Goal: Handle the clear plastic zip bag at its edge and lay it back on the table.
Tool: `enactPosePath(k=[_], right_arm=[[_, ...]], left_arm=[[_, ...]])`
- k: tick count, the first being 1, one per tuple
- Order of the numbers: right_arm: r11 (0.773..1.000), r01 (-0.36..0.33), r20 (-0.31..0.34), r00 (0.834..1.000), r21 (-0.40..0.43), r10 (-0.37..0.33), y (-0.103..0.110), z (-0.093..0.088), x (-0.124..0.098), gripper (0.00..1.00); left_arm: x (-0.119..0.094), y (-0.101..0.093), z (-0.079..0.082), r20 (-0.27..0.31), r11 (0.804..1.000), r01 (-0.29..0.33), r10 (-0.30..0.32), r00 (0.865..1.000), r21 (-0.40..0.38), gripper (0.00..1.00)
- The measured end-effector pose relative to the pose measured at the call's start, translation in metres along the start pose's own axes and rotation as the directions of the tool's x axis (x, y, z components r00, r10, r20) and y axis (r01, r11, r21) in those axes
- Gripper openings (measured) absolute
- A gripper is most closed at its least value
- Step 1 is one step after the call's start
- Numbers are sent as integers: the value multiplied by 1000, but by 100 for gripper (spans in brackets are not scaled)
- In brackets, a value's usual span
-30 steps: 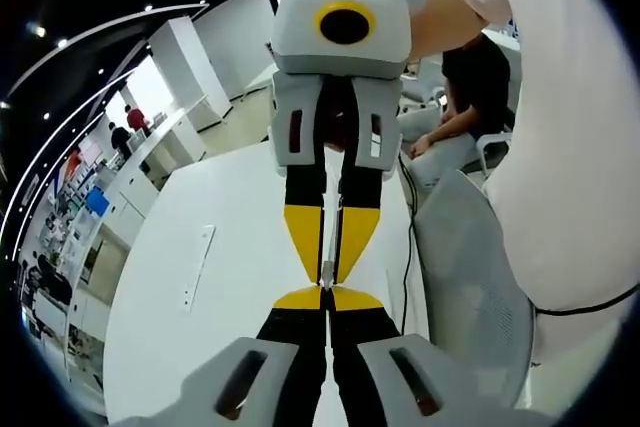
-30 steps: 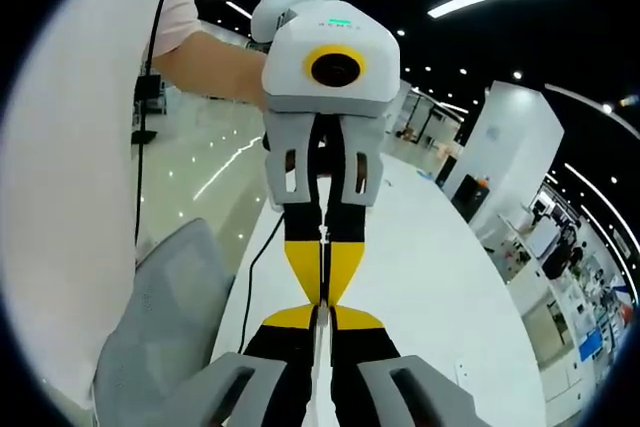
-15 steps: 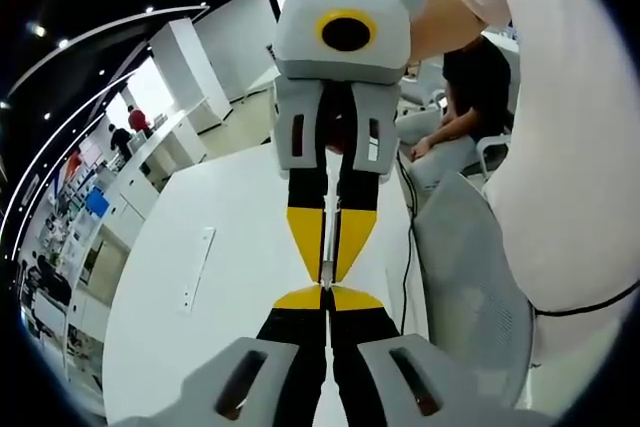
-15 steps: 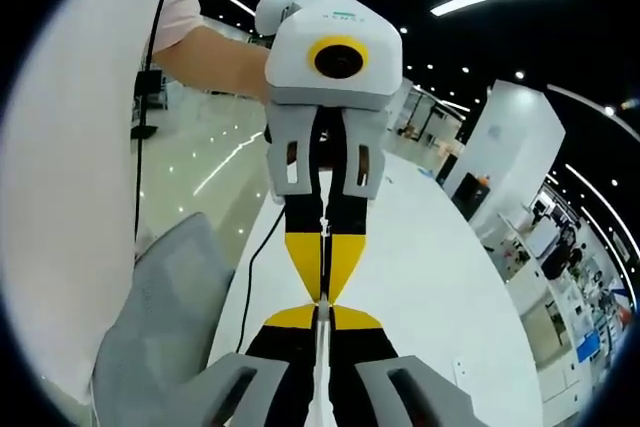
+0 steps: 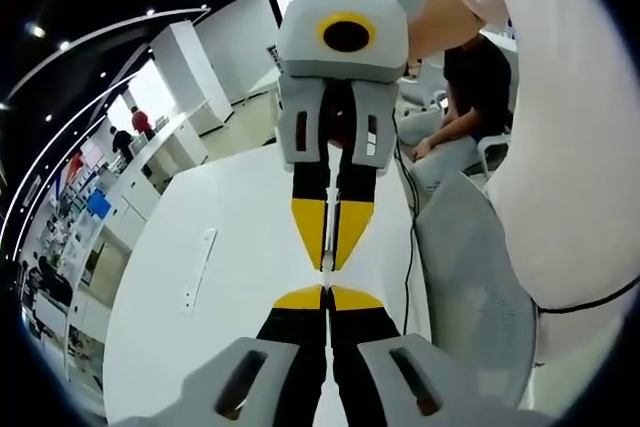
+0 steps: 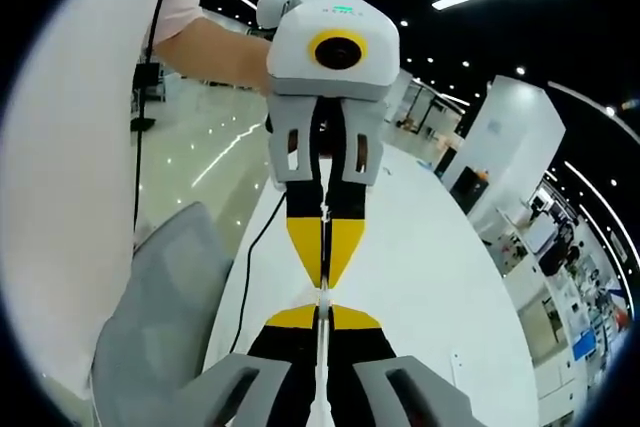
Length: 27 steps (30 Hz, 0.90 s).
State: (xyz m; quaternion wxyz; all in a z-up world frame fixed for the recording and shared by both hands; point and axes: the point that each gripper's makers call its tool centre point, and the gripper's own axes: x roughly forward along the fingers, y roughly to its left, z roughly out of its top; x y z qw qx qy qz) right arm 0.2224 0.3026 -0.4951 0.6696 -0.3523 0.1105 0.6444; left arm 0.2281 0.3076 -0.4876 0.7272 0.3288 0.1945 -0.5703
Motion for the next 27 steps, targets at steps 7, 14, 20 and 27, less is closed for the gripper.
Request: enactPosePath(k=[7,14,20,27], right_arm=[[1000,-1,-9,1000,9,1,1,-5,-3,0],[1000,0,-17,1000,14,0,1,-10,-6,0],[1000,1,-19,1000,21,-1,1,-12,-9,0],[999,8,-24,1000,34,-7,0,-18,-14,0]], left_arm=[[-1,-1,-2,2,1000,-2,2,1000,-9,0],[-2,-1,-5,3,1000,-5,5,1000,-15,0],[-3,-1,-5,5,1000,-5,5,1000,-14,0],[-6,1,-7,6,1000,-12,12,1000,-17,0]])
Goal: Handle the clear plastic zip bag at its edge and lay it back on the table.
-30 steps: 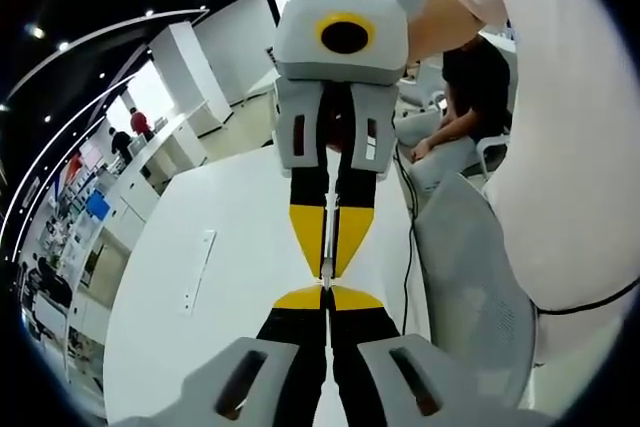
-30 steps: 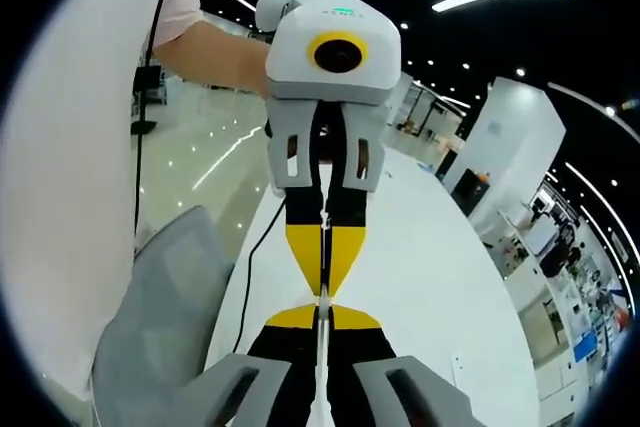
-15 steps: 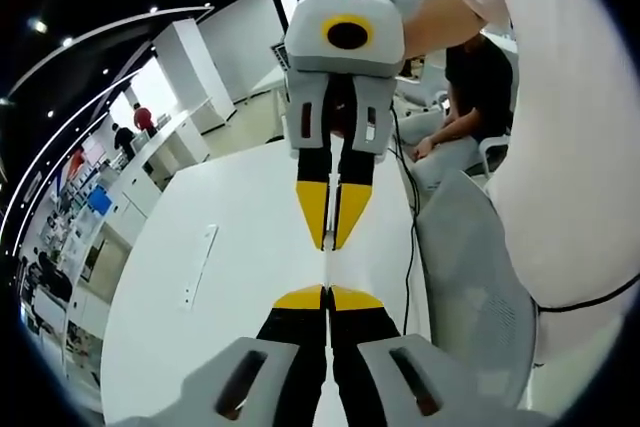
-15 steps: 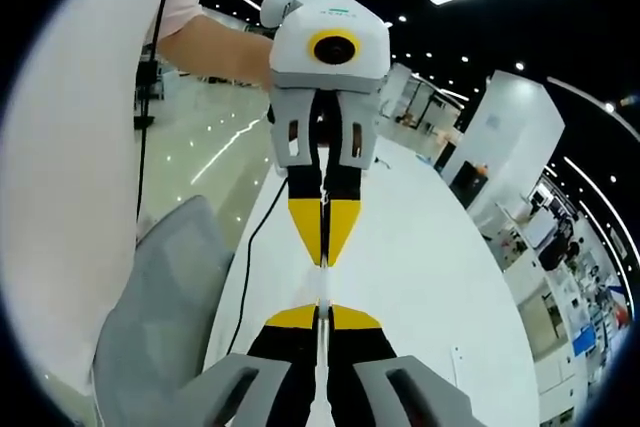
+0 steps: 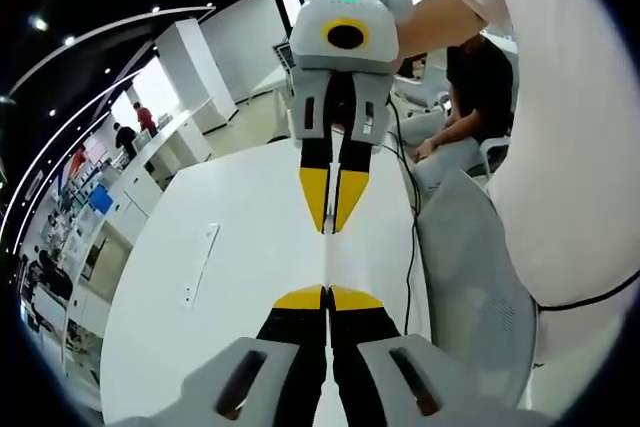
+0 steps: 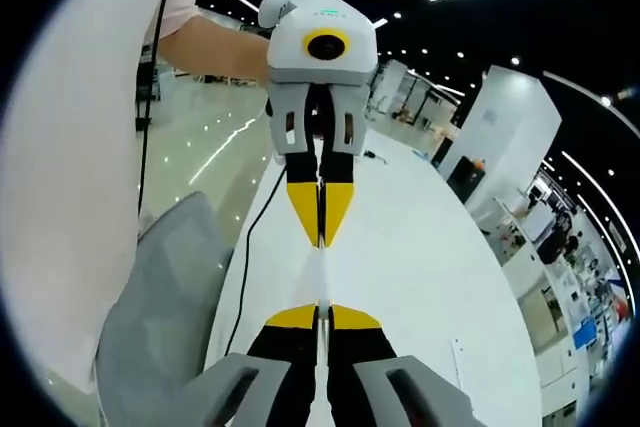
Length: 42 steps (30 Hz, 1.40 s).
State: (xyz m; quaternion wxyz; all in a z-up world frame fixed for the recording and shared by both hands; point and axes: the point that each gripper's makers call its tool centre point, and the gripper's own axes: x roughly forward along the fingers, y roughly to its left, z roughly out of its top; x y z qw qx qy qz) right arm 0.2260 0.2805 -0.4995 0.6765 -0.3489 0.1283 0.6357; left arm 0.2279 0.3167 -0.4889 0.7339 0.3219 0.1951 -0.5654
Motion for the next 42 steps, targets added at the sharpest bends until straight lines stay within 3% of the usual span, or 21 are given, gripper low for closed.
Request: enactPosePath(k=[42], right_arm=[[999,35,-47,998,35,-34,-5,-27,-23,0]], left_arm=[[-12,7,-12,-2,999,-30,30,1000,-12,0]])
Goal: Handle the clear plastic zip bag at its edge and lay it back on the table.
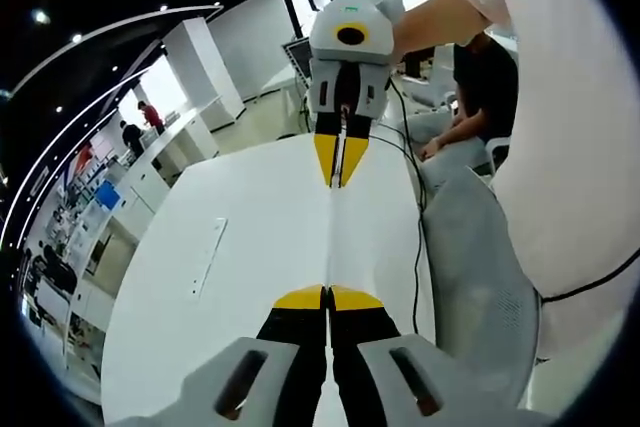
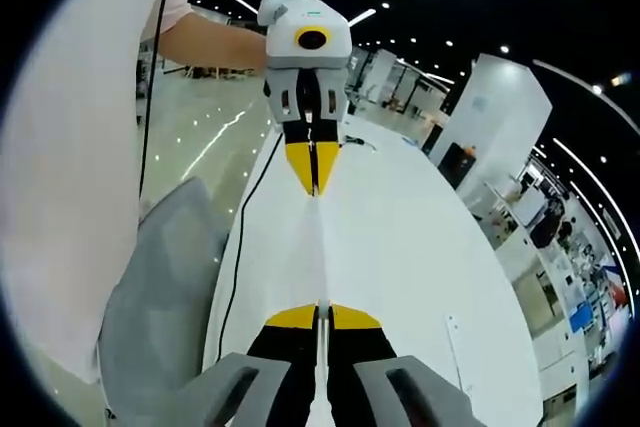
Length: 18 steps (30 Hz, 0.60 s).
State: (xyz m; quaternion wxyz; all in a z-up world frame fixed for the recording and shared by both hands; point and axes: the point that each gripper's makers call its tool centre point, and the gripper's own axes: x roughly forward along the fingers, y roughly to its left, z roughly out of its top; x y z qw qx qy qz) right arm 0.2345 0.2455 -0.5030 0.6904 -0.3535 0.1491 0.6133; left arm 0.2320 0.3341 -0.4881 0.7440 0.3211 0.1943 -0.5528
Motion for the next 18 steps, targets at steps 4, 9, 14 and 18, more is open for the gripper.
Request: enactPosePath(k=[4,9,14,18], right_arm=[[1000,3,-3,1000,0,-3,0,-2,-2,0],[1000,6,-4,1000,0,-6,0,-3,-5,0],[1000,7,-6,1000,2,-7,0,-4,-7,0],[1000,8,-11,1000,3,-8,1,-6,-9,0]], left_arm=[[-2,1,-1,0,1000,-4,4,1000,-2,0],[-4,2,-2,1,1000,-10,10,1000,-2,0],[-5,2,-2,3,1000,-13,13,1000,-3,0],[-6,3,-3,4,1000,-17,17,1000,-5,0]])
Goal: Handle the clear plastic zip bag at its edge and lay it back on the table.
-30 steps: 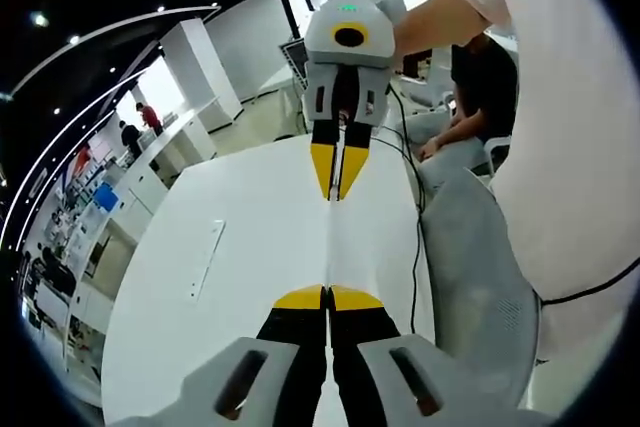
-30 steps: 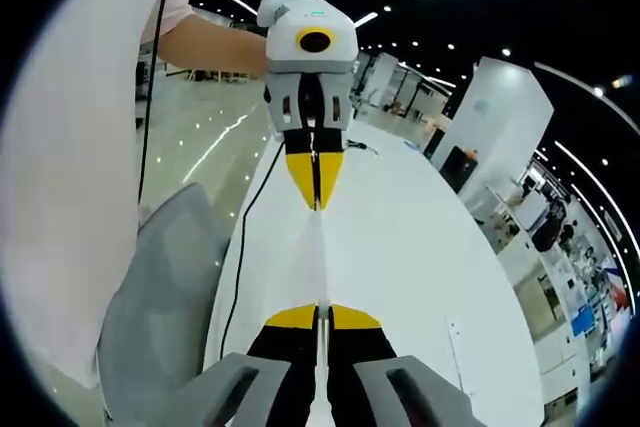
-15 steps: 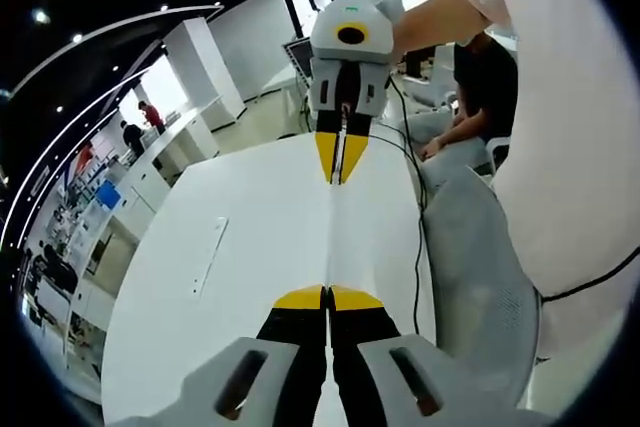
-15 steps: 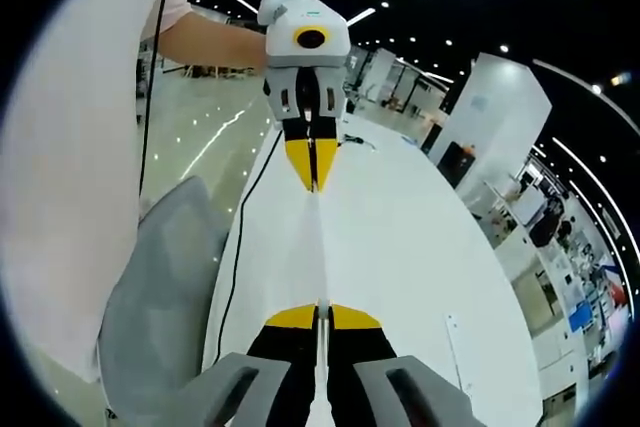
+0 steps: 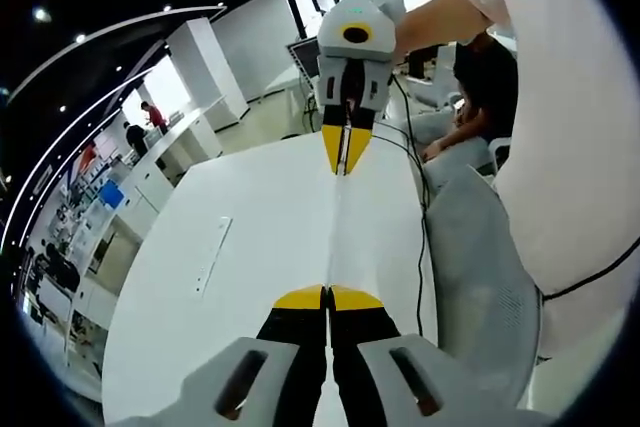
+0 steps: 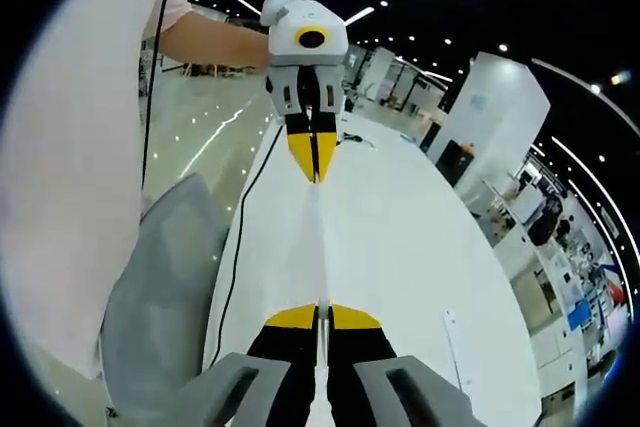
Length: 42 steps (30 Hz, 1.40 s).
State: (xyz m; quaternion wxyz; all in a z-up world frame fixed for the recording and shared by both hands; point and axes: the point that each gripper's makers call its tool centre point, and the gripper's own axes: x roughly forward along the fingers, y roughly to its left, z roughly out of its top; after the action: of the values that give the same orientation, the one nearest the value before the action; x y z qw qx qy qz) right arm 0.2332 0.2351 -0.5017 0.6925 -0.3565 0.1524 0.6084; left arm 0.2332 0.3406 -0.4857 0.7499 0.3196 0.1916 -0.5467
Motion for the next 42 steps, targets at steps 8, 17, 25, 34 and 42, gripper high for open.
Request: enactPosePath(k=[8,17,25,34,42], right_arm=[[1000,9,-9,1000,5,-8,-1,-5,-4,0],[1000,13,-17,1000,6,-13,-2,-8,-8,0],[1000,12,-20,1000,7,-12,-1,-11,-10,0],[1000,16,-27,1000,17,-15,-2,-13,-10,0],[1000,7,-37,999,21,-6,1,-16,-7,0]], left_arm=[[-2,2,-1,2,1000,-6,6,1000,1,0],[-2,2,-2,3,1000,-8,8,1000,-1,0],[-4,2,-1,6,1000,-10,10,1000,1,0],[-5,1,4,14,1000,-16,16,1000,21,0],[-6,1,7,23,999,-25,24,999,35,0]])
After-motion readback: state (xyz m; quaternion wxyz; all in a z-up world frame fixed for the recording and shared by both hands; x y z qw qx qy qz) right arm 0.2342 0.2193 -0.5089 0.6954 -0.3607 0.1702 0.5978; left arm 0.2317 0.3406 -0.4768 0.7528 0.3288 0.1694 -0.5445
